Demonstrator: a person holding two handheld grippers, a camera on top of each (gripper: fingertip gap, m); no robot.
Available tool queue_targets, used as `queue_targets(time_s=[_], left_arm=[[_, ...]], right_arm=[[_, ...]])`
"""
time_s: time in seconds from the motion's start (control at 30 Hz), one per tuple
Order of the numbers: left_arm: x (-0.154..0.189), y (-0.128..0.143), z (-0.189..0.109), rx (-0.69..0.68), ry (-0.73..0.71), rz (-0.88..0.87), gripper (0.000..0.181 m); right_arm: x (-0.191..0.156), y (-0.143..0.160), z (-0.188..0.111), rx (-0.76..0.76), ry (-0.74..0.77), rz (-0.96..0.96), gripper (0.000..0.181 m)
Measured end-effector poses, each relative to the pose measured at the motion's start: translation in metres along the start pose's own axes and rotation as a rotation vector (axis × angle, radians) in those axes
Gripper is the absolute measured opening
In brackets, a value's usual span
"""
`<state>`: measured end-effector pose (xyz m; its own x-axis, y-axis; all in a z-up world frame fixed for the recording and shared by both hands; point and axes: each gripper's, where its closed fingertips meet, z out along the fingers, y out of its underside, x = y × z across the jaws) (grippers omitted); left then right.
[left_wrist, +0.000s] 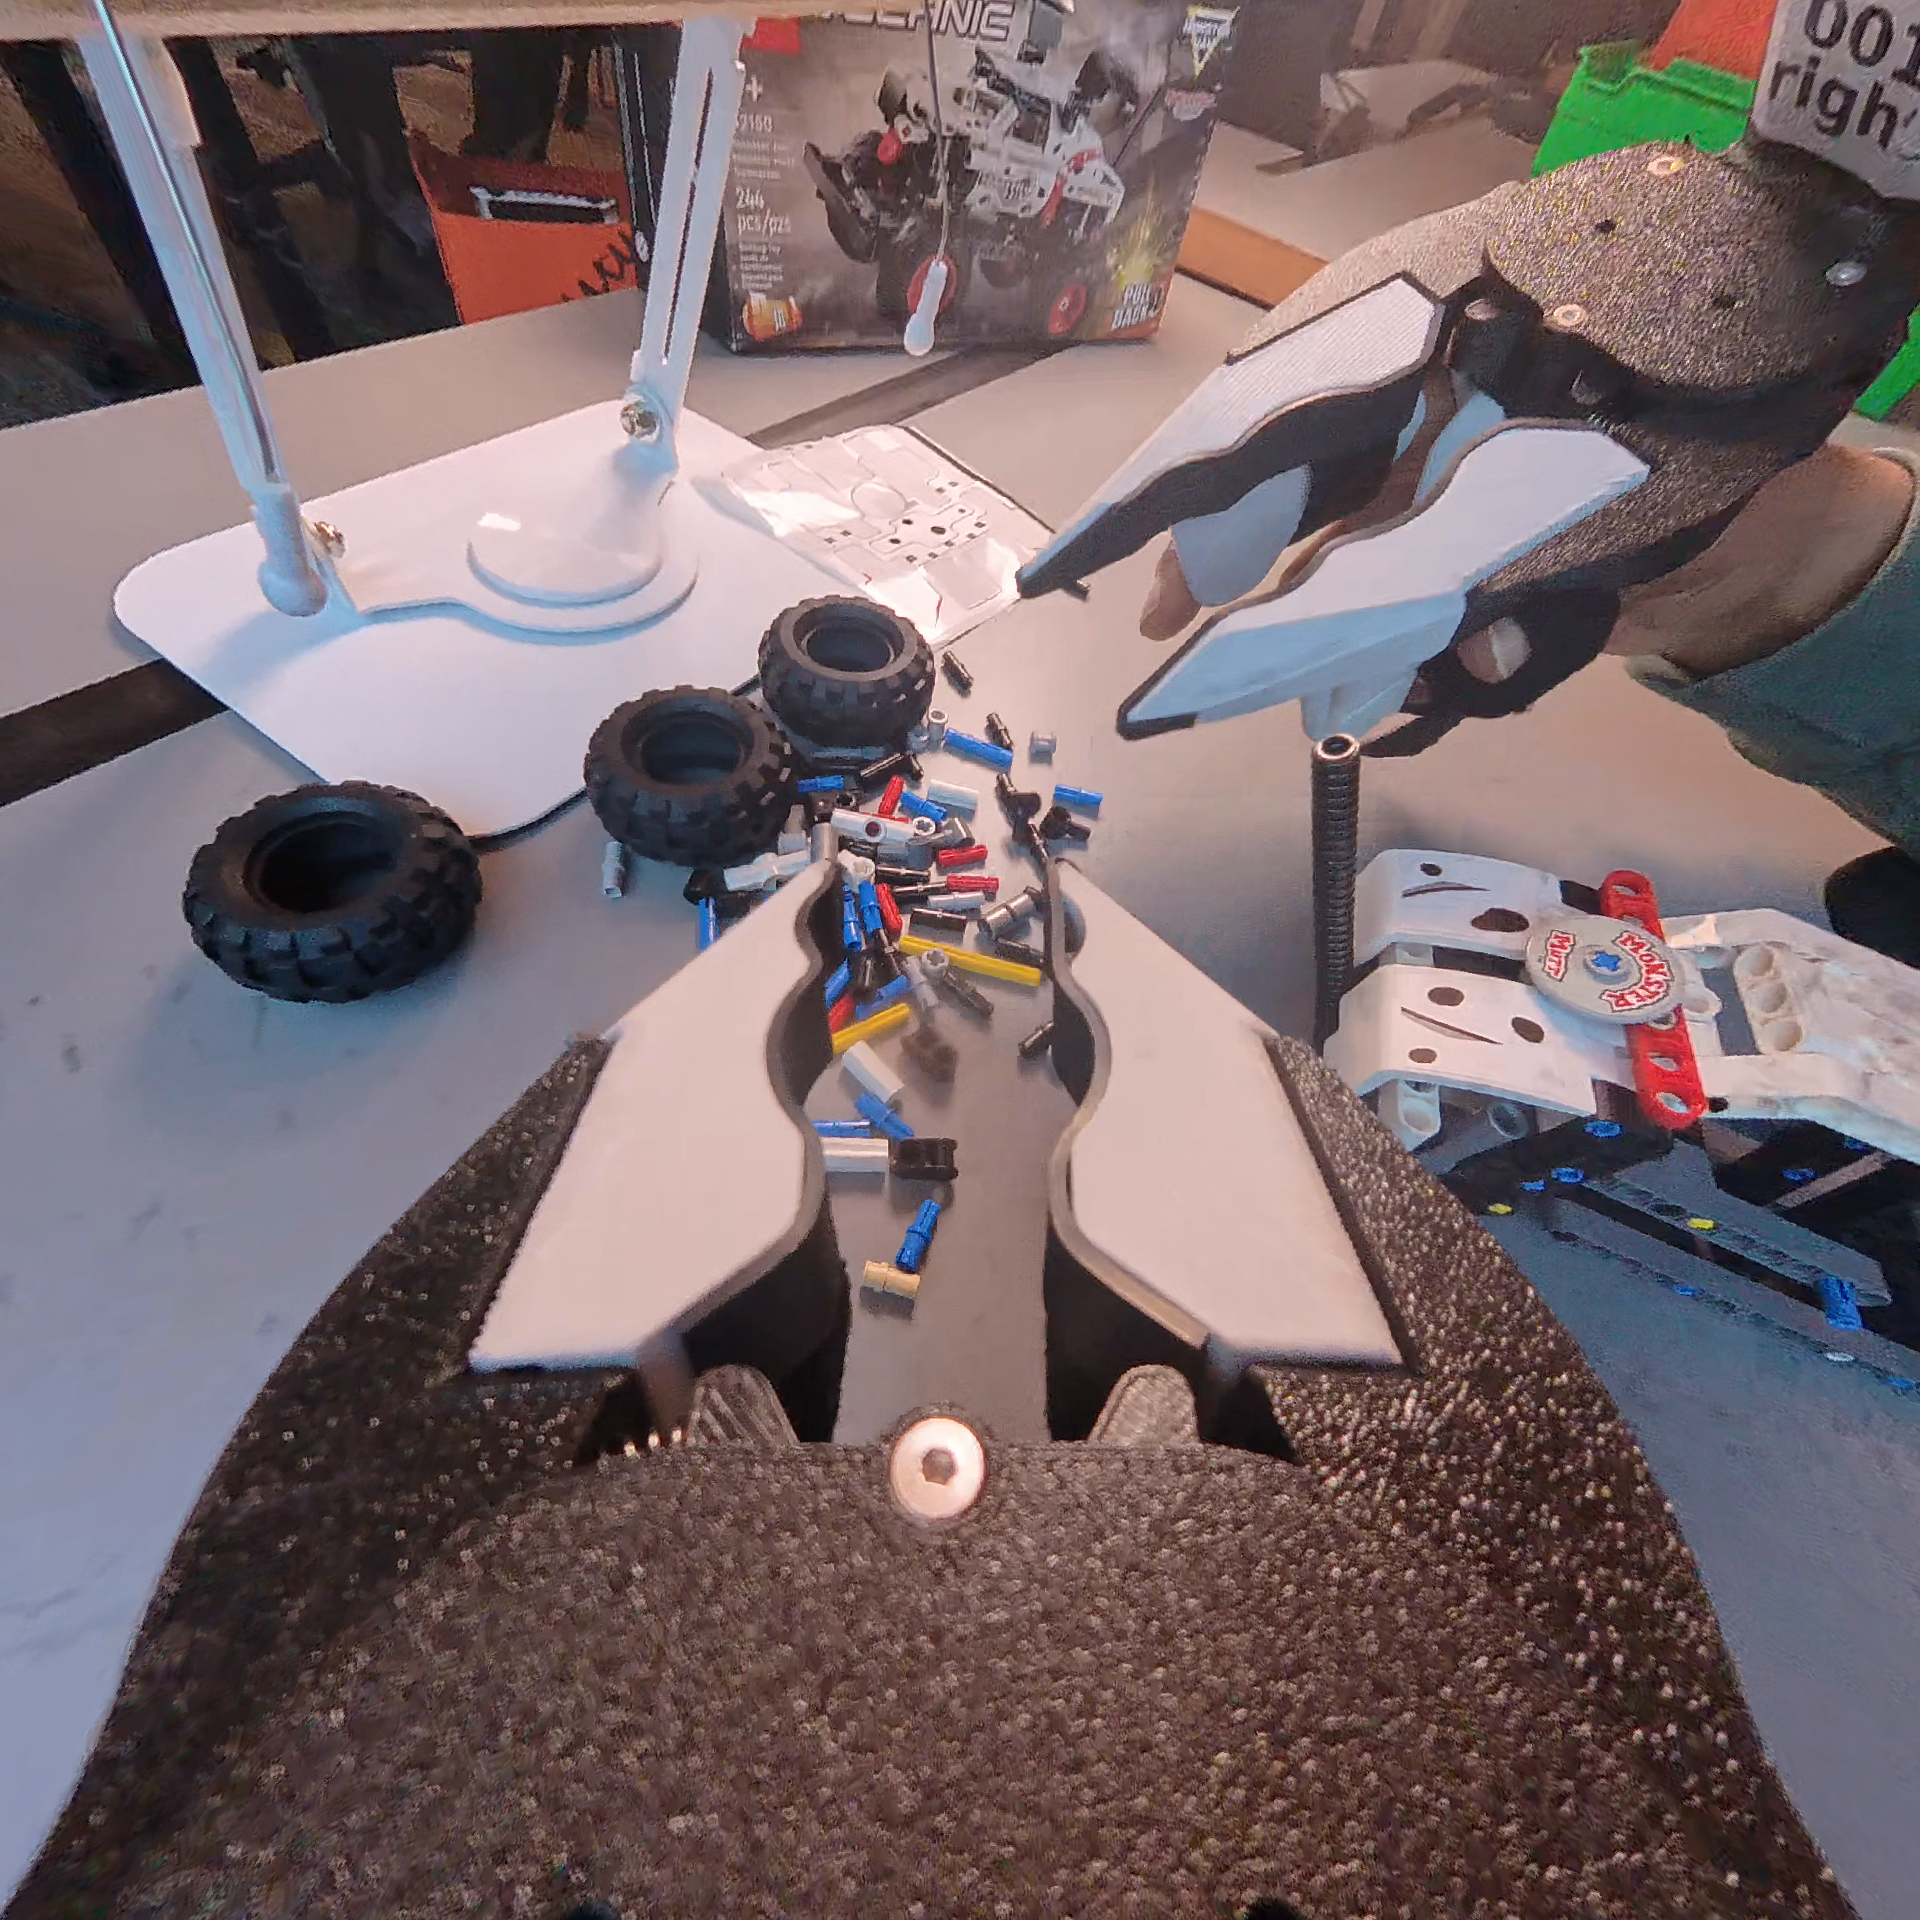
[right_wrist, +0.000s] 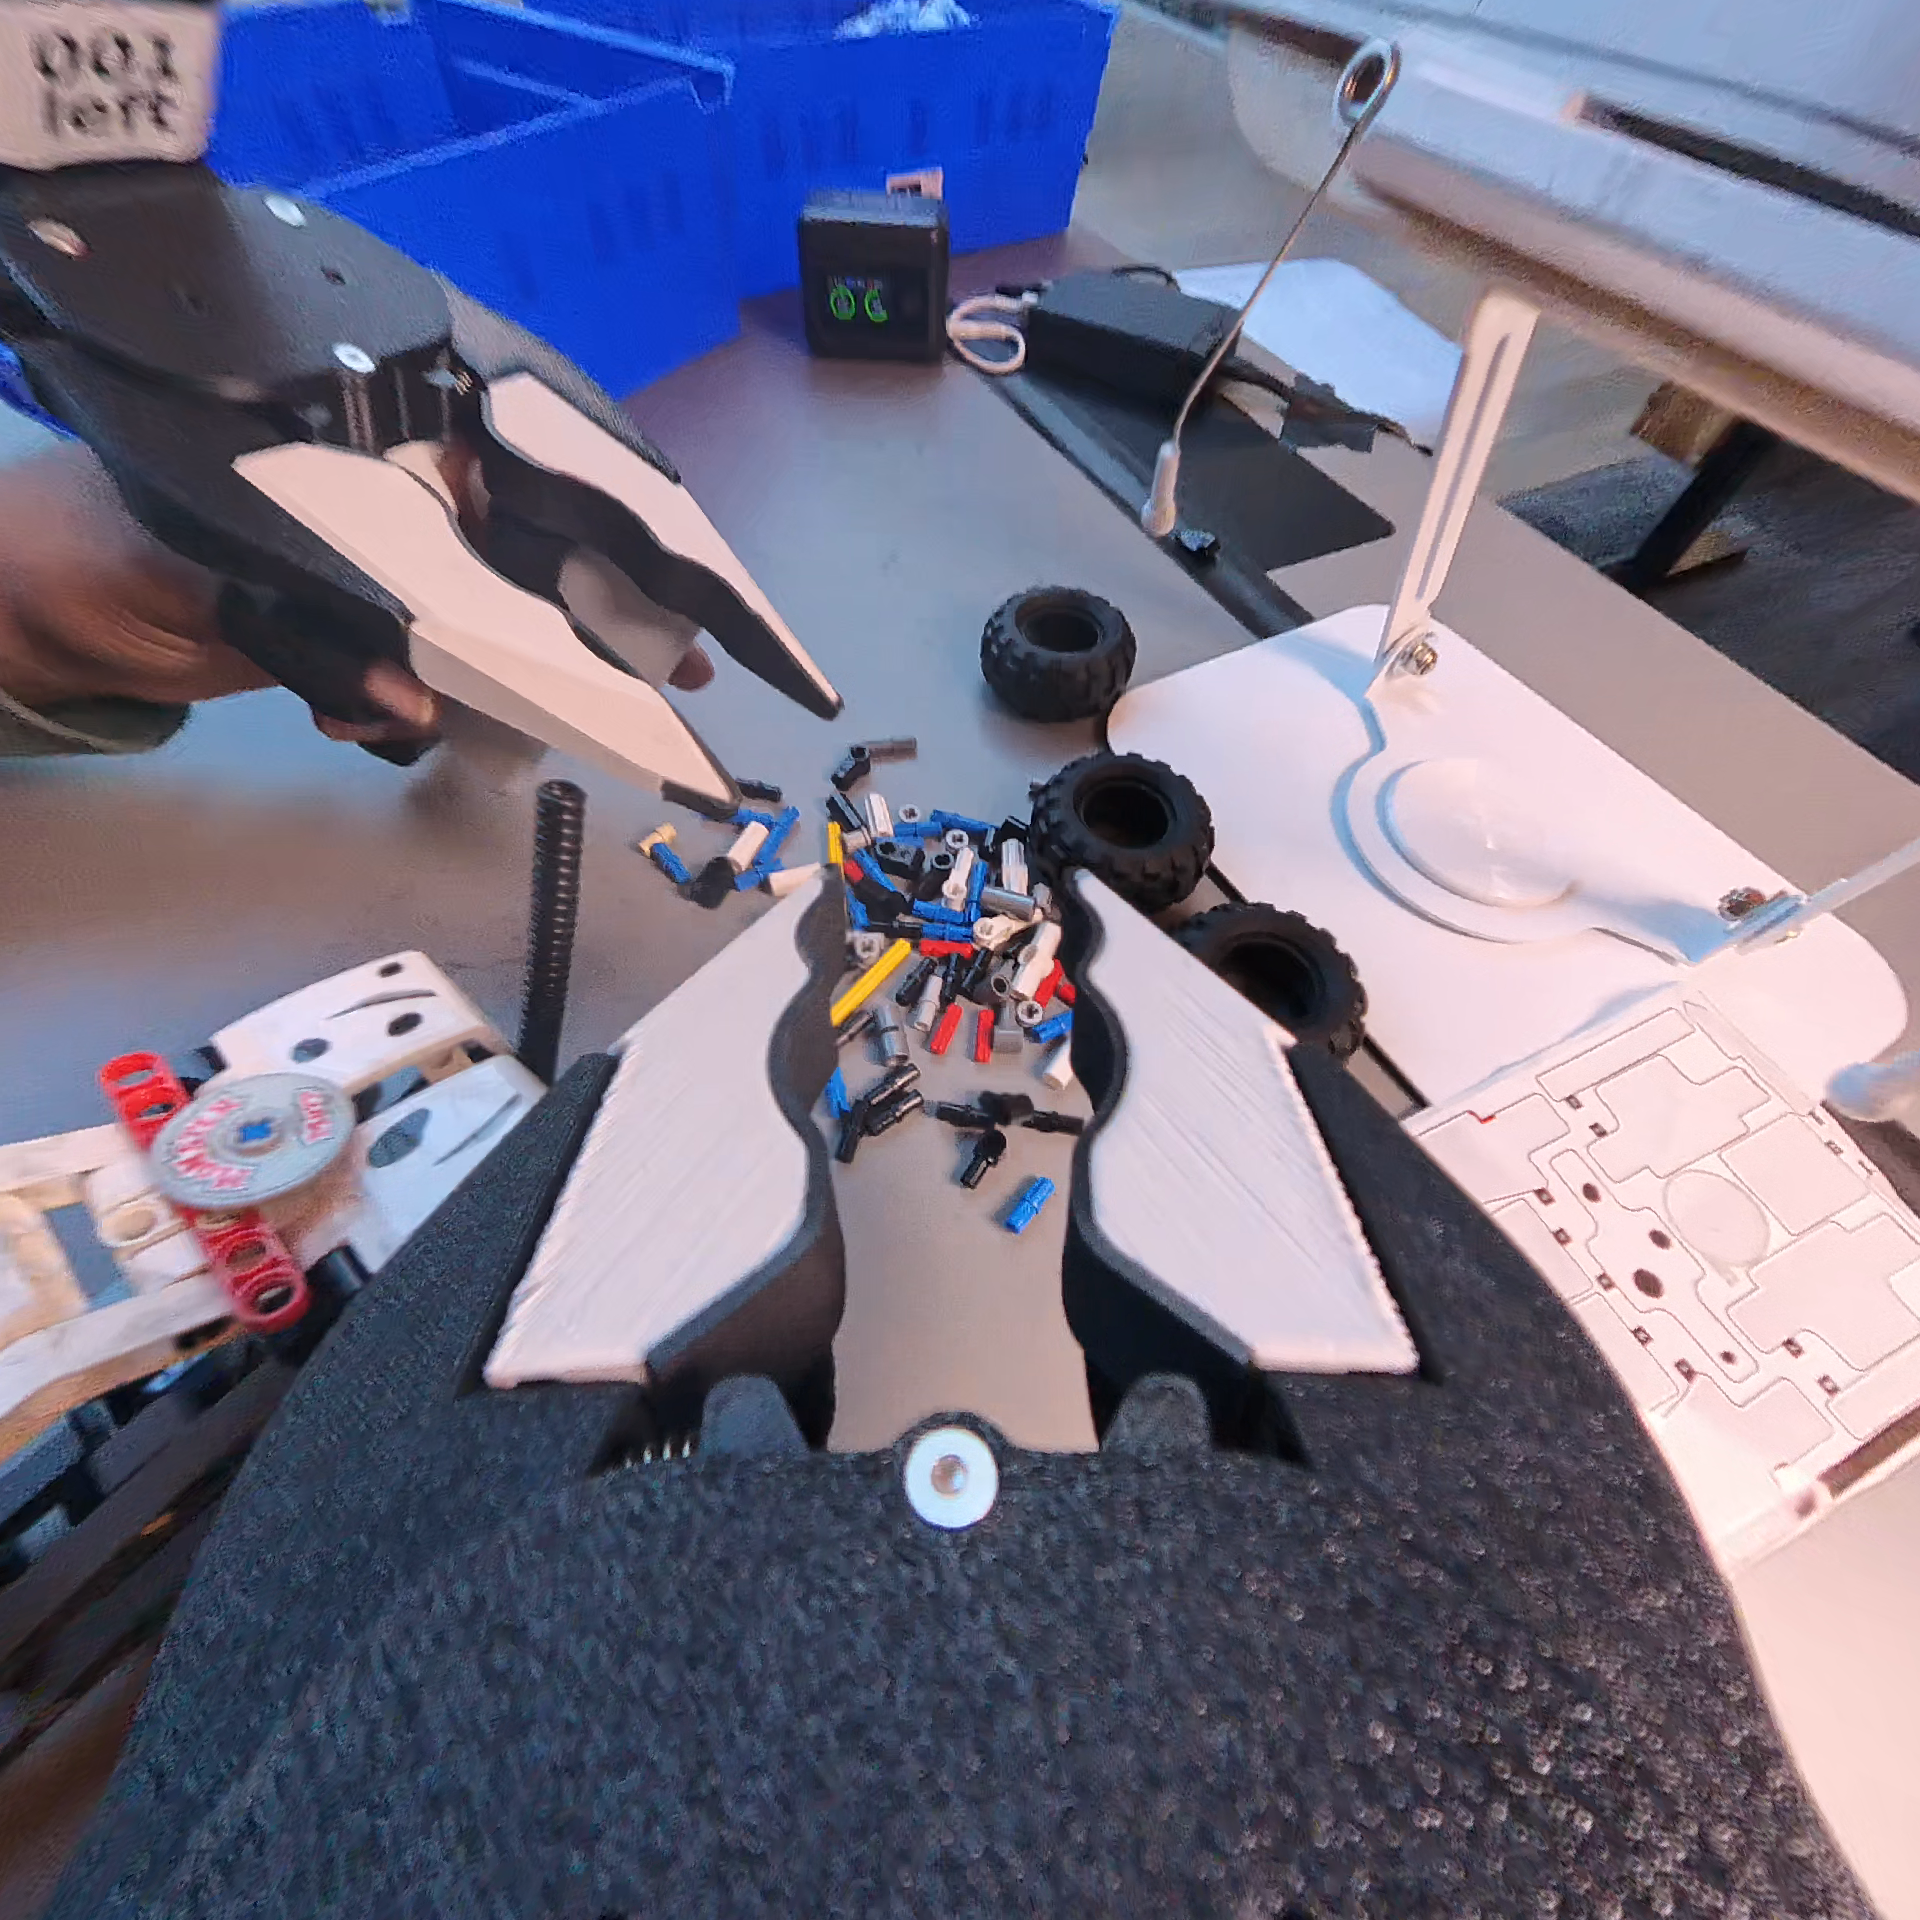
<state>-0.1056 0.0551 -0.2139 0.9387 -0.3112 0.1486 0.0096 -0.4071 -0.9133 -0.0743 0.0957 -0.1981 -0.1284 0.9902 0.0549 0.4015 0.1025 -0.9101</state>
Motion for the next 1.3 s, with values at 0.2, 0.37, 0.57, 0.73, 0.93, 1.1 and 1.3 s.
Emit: queue_targets(time_s=[0.2, 0.37, 0.57, 0.73, 0.93, 1.1, 1.3], left_arm=[[0.006, 0.005, 0.001, -0.012, 0.01, 0.037, 0.043], [0.021, 0.009, -0.007, -0.007, 0.037, 0.075, 0.048], [0.034, -0.001, -0.024, 0.064, 0.055, 0.104, 0.053], [0.057, -0.022, -0.039, 0.117, 0.068, 0.214, 0.061], [0.118, -0.006, -0.056, -0.003, 0.22, 0.335, 0.039], [0.167, 0.053, -0.06, -0.245, 0.435, 0.317, 0.029], [0.168, 0.066, -0.038, -0.241, 0.39, 0.292, 0.031]], right_arm=[[0.001, -0.007, -0.019, 0.038, 0.005, -0.02, 0.04], [-0.028, -0.028, -0.053, 0.17, -0.067, -0.086, 0.036], [-0.078, -0.019, -0.094, 0.209, -0.143, -0.13, 0.034], [-0.143, 0.04, -0.119, 0.02, -0.393, -0.227, 0.033], [-0.147, 0.072, -0.114, -0.078, -0.455, -0.206, 0.034], [-0.154, 0.075, -0.099, -0.081, -0.449, -0.247, 0.039], [-0.158, 0.072, -0.092, -0.126, -0.332, -0.296, 0.03]])
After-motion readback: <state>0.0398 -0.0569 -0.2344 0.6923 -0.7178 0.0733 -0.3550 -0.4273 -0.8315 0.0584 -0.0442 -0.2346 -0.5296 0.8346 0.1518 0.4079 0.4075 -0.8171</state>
